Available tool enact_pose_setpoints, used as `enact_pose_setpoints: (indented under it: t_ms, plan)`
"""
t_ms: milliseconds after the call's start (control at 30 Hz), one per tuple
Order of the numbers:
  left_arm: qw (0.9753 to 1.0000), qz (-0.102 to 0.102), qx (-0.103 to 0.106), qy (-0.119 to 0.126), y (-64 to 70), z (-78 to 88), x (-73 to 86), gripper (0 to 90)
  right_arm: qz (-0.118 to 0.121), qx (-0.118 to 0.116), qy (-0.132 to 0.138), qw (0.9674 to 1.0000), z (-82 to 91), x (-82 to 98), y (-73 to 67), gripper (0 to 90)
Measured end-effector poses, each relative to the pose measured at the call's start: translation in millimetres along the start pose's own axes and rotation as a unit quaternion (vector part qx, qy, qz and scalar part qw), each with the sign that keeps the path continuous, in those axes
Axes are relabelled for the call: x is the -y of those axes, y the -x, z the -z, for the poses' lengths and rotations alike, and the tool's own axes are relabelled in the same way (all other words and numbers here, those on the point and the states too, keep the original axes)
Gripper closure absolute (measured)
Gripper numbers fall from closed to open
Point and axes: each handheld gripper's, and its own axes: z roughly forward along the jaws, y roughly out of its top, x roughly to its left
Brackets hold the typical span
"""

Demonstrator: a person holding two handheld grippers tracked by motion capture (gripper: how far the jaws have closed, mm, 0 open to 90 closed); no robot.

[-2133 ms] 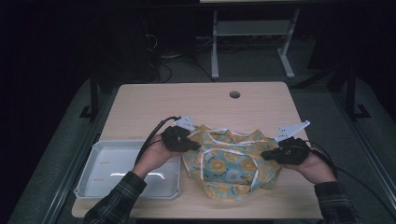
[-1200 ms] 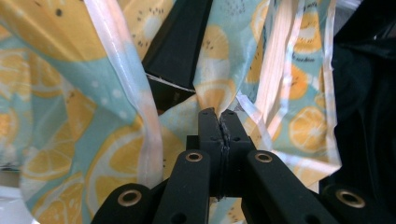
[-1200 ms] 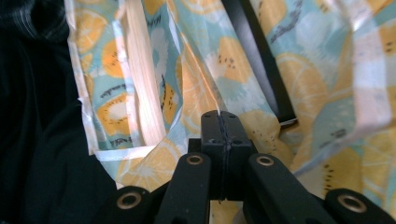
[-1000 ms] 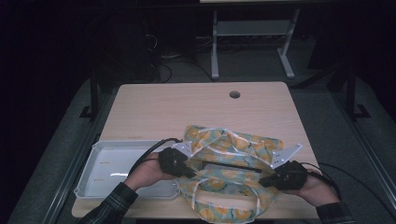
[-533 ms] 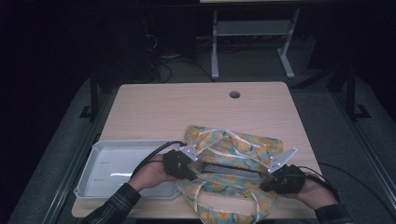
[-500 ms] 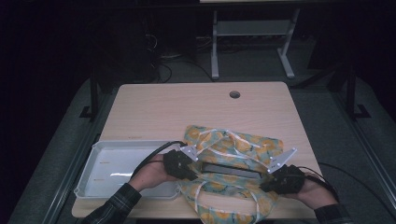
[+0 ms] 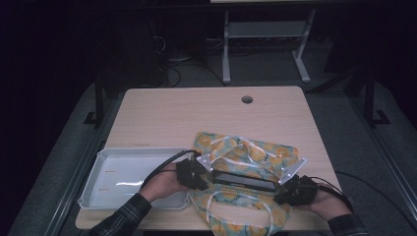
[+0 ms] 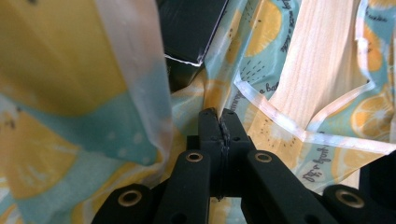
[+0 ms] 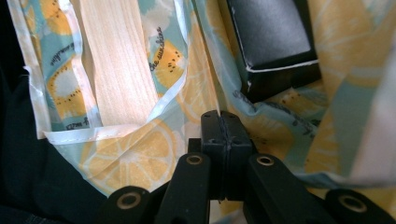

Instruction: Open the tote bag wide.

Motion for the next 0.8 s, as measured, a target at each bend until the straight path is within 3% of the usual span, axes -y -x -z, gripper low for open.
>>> enact_pose_setpoints:
  t_ms: [467,500,767,800]
  plan:
    - [0.9998,-0.002,-0.006,-0.016,0.7,-3.4,-1.6,87.3,-0.001,0.000,-0.006,1.0000,-2.4,0.1,-0.4,87.4]
    - [0.9999,0.001,-0.005,-0.013,0.8,-1.4,-0.9,82.9,-0.005,0.001,-0.004,1.0000,-0.9,-0.2,-0.4,82.7]
    - [0.9999,0.000,0.007,0.016,4.3,15.2,1.4,67.9,-0.020,0.006,0.026,0.9994,15.6,-1.6,-2.7,75.5]
    - [0.9995,0.002,0.008,0.029,7.0,20.3,2.0,66.1,-0.020,0.007,0.033,0.9992,20.6,-2.5,-4.8,73.6]
